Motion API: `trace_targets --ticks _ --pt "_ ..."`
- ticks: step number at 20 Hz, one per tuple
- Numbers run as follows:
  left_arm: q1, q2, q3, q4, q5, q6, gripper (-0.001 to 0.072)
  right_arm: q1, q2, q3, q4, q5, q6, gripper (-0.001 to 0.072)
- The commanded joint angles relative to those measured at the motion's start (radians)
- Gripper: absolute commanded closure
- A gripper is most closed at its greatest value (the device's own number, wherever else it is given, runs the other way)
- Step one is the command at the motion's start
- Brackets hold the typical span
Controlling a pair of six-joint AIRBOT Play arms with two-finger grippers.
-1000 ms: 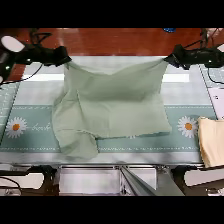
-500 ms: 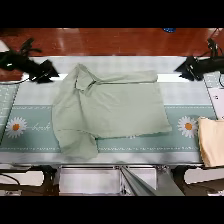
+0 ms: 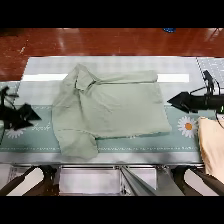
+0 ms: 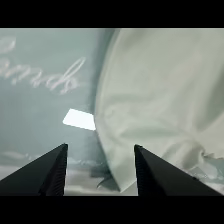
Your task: Fold the shirts.
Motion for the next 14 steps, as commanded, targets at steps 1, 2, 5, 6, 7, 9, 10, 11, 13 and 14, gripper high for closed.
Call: trace_targets --ticks 1,2,5,6,7,9,10,11,13,14 --pt "0.103 0.089 -0.230 -0.057 0.069 0.024 0.0202 -0.001 0.174 -0.133 0.035 -0.022 -0.029 0.0301" --pt "0.114 0.085 -0.265 -0.098 0.094 0.032 0.0202 -0.001 0.194 -0.133 0.039 -0.013 -0.027 0.0301" --pt "0.115 0.063 -0.336 -0.222 0.188 0.081 0.0202 -0.001 0.202 -0.133 0.060 0.005 -0.024 0.0301" --pt "0.115 0.048 -0.347 -0.237 0.216 0.079 0.0202 -0.001 0.202 -0.133 0.069 0.005 -0.021 0.0301" --pt "0.115 0.029 -0.352 -0.257 0.233 0.080 0.0203 -0.001 0.202 -0.133 0.080 0.003 -0.021 0.0301" --pt "0.114 -0.014 -0.351 -0.300 0.254 0.103 0.0203 -0.001 0.202 -0.133 0.090 0.002 -0.023 0.0301" --pt "0.114 -0.032 -0.351 -0.307 0.268 0.106 0.0203 -0.001 0.202 -0.133 0.090 0.003 -0.023 0.0301" --pt "0.113 -0.043 -0.351 -0.308 0.284 0.106 0.0203 -0.001 0.202 -0.133 0.090 0.002 -0.023 0.0301" --pt "0.095 -0.053 -0.351 -0.307 0.305 0.106 0.0203 -0.001 0.202 -0.133 0.090 -0.001 -0.022 0.0301" --pt "0.078 -0.061 -0.351 -0.308 0.319 0.106 0.0203 -0.001 0.202 -0.133 0.089 -0.007 -0.023 0.0302"
